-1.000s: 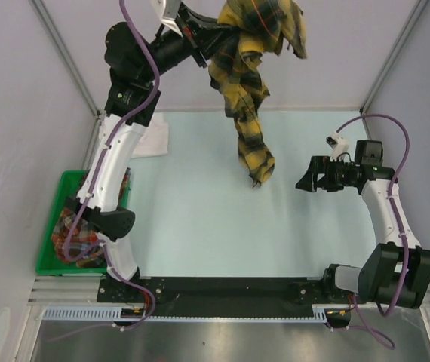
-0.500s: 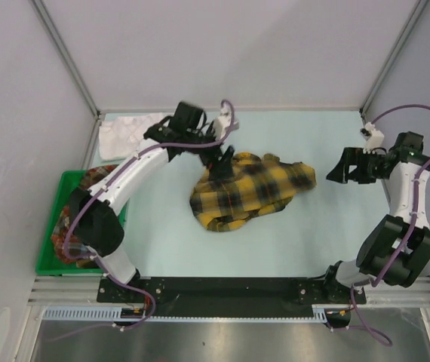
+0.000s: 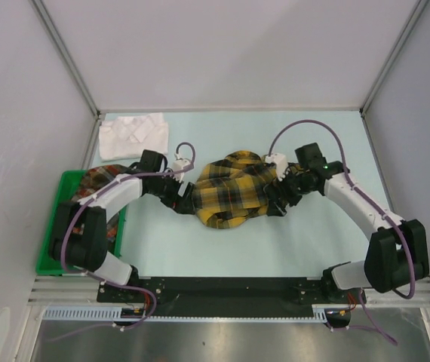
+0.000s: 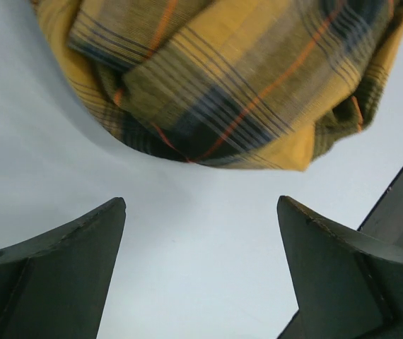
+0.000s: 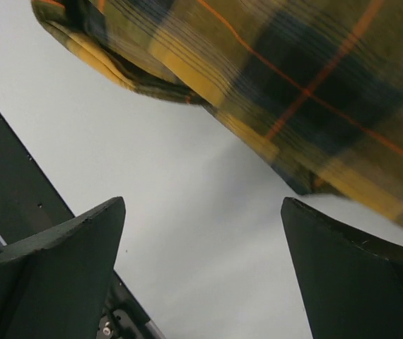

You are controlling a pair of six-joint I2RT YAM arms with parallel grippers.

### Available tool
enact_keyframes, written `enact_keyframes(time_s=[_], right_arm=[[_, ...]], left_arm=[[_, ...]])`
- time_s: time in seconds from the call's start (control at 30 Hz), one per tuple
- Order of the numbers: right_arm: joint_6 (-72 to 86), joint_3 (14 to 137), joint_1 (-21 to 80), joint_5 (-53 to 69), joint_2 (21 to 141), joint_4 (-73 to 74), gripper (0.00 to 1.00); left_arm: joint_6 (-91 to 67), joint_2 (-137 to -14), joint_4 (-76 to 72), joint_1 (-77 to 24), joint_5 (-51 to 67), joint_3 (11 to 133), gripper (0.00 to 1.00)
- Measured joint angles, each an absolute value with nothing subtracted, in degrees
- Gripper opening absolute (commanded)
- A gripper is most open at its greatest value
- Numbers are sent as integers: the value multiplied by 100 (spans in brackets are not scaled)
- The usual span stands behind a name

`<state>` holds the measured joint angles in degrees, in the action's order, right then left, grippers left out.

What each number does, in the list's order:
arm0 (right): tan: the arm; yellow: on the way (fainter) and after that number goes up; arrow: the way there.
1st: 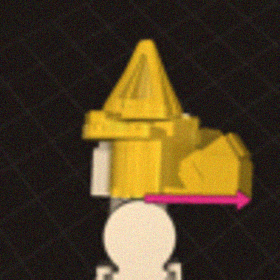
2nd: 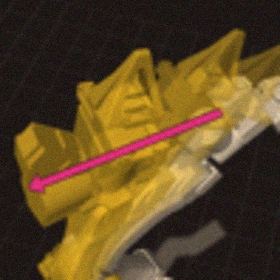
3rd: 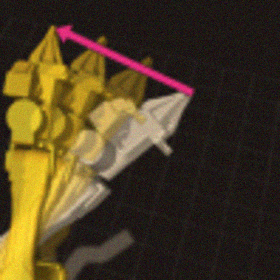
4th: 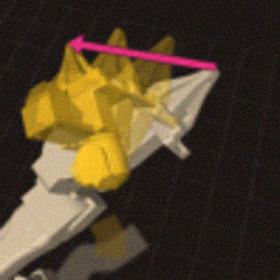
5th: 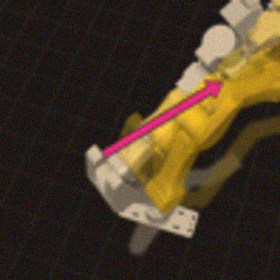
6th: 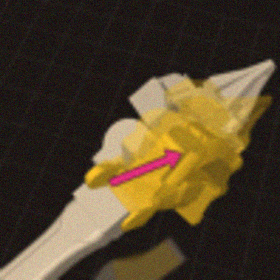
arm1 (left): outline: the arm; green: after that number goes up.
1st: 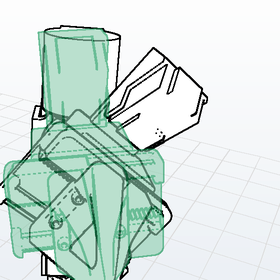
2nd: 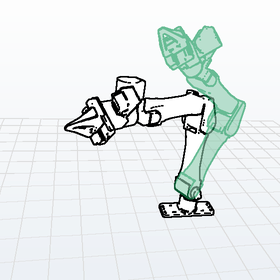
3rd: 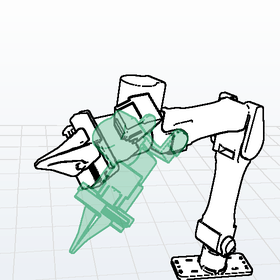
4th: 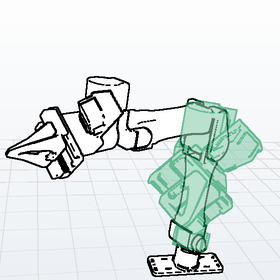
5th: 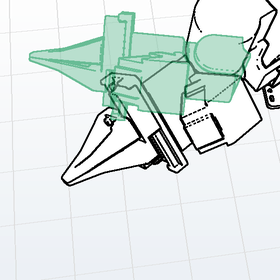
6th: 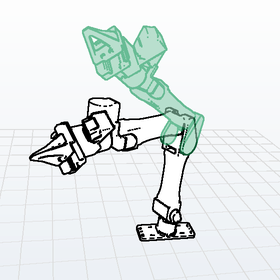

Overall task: Fold and stack the long sleeve shirts
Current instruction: Move the shirt to the center of the board, then flatten the shirt out

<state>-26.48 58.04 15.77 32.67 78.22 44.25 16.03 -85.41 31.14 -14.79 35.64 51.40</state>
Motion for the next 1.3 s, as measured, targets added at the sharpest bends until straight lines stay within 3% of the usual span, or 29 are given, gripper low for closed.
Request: enact_keyframes(time_s=[0.13, 0.2, 0.23, 0.27, 0.33, 0.37, 0.43, 0.5, 0.7, 0.9, 1.0, 1.03, 1.13, 1.3], right_arm=[[-2405, 5804, 2047, 3061, 8128, 3852, 92], [-2318, 5804, 2082, 2934, 8342, 3586, 81], [-2259, 5804, 2086, 2834, 8497, 3424, 76], [-2215, 5804, 2082, 2724, 8665, 3273, 72], [-2067, 5813, 2016, 2552, 9026, 3017, 57], [-1975, 5839, 1951, 2497, 9209, 2928, 48], [-1846, 5931, 1761, 2447, 9572, 2840, 41], [-1675, 6080, 1542, 2453, 9898, 2783, 33], [-1249, 6604, 1420, 2539, 10197, 2729, 33], [-851, 7308, 926, 2961, 10235, 2633, 60], [-902, 7570, 14, 3173, 10221, 2799, 72], [-947, 7640, -351, 3242, 10202, 2899, 74], [-1262, 7684, -1546, 3444, 9955, 3339, 80], [-1859, 7380, -2228, 3734, 8895, 4198, 85]], left_arm=[[1216, -9080, 2506, -1208, 3830, 5140, 92], [1035, -9249, 2191, -1129, 3970, 5137, 79], [941, -9327, 1981, -1109, 4064, 5137, 69], [871, -9389, 1841, -1107, 4132, 5142, 49], [687, -9555, 1621, -1107, 4309, 5190, 32], [628, -9642, 1557, -1109, 4425, 5240, 11], [458, -9743, 1518, -1111, 4659, 5360, 0], [283, -9736, 1505, -1111, 4995, 5502, 0], [-222, -9019, 1555, -1433, 5336, 6158, 0], [-231, -8978, 1758, -3306, 4831, 8073, 0], [36, -9555, 2032, -4307, 4386, 9105, 28], [165, -9828, 2198, -4539, 4272, 9419, 47], [419, -10154, 2510, -4512, 4204, 9487, 72], [248, -9419, 2062, -2856, 4501, 7675, 78]])
